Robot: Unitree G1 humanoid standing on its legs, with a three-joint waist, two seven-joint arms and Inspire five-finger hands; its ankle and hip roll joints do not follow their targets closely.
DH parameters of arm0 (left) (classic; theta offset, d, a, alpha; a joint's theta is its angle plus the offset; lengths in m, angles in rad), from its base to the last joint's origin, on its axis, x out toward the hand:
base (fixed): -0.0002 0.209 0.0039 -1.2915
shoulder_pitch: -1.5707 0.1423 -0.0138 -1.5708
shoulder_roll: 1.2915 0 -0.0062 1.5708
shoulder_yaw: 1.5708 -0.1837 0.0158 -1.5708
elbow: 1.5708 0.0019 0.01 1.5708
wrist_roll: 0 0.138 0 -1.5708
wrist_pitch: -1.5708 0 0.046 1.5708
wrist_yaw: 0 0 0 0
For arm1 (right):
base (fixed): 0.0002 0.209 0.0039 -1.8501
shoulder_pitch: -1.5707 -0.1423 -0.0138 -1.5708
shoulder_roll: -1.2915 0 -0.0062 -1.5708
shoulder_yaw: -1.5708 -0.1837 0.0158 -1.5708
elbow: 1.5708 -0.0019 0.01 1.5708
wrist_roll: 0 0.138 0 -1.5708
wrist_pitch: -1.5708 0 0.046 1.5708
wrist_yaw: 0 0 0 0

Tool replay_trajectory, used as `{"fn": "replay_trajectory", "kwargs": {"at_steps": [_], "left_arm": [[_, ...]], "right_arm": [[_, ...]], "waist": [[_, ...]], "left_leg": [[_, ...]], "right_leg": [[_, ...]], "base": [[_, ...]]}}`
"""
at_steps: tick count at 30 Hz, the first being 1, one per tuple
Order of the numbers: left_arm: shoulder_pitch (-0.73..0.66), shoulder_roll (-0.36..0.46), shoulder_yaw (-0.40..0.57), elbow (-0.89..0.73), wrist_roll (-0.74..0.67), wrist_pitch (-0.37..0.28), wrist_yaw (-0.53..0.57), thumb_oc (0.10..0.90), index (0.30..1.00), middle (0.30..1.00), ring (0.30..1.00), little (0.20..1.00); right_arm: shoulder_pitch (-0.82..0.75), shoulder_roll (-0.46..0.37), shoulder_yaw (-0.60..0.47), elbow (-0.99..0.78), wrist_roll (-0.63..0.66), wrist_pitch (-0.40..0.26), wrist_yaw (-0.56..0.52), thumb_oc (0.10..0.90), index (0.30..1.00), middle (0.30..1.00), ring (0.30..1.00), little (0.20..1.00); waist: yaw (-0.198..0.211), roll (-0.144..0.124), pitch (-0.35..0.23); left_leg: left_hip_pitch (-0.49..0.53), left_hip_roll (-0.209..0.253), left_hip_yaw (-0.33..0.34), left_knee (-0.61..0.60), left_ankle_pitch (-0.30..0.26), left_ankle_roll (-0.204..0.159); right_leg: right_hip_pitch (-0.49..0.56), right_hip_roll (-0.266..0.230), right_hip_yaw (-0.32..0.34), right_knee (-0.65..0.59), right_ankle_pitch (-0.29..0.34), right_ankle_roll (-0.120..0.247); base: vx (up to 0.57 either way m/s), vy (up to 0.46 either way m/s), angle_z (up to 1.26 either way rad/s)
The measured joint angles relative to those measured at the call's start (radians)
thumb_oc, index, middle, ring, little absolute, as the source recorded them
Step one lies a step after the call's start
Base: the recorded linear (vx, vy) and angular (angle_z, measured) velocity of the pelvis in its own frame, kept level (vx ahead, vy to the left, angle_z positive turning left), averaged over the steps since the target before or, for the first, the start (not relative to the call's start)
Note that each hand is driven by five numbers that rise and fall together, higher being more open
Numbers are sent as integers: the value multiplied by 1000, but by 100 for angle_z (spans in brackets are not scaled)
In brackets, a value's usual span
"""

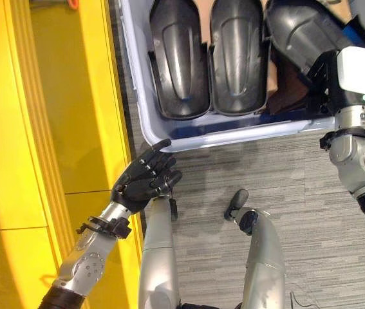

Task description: Move parts from the plastic box to the shelf.

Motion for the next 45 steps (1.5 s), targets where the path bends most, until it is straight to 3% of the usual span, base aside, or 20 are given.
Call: {"fn": "replay_trajectory", "kwargs": {"at_steps": [19,24,29,32,40,43,44,45], "left_arm": [[28,-11,3,54,48,33,3,900,1000,1000,1000,1000],[27,-12,-3,56,58,33,3,900,1000,1000,1000,1000],[41,-54,-2,83,102,44,20,900,1000,1000,1000,1000],[68,-56,8,85,118,66,28,900,1000,1000,1000,1000],[106,-116,14,84,141,70,31,900,1000,1000,1000,1000],[158,-135,14,85,153,70,42,900,1000,1000,1000,1000],[169,-155,14,85,153,72,43,900,1000,1000,1000,1000],[173,-185,12,74,153,72,32,900,1000,1000,1000,1000]], "right_arm": [[89,44,-7,5,15,-31,7,400,300,300,300,300],[89,56,-18,6,120,-62,1,400,300,300,300,300],[137,184,-147,-44,373,-86,42,400,300,300,300,300],[234,241,-197,-211,482,-86,135,400,300,300,300,300],[283,289,-191,-326,554,-74,243,400,300,300,300,300],[294,311,-154,-332,559,-55,250,400,300,300,300,300],[312,324,-155,-336,559,-45,240,400,300,300,300,300],[348,318,-156,-348,570,-27,229,400,300,300,300,300]], "waist": [[-1,-10,7],[-3,-8,7],[-17,16,8],[-32,26,6],[-52,42,1],[-50,66,-3],[-57,74,-3],[-80,79,-6]], "left_leg": [[294,17,38,-143,34,-25],[361,18,53,-181,43,-27],[490,17,79,-244,51,-30],[575,15,98,-288,57,-36],[663,19,102,-348,75,-22],[717,39,94,-469,162,-11],[738,40,101,-523,244,-34],[748,37,209,-623,365,47]], "right_leg": [[241,39,2,-78,7,-7],[298,45,3,-104,10,-7],[399,53,10,-139,7,-5],[461,58,19,-146,-1,-1],[491,60,21,-74,-75,-29],[509,88,-11,-52,-108,-67],[527,87,-44,-47,-115,-80],[561,52,-127,-82,-119,-111]], "base": [[30,29,-4],[8,32,-3],[73,39,-6],[70,-44,-8],[69,-89,3],[-11,-158,16],[-96,-257,110],[-78,-192,127]]}}
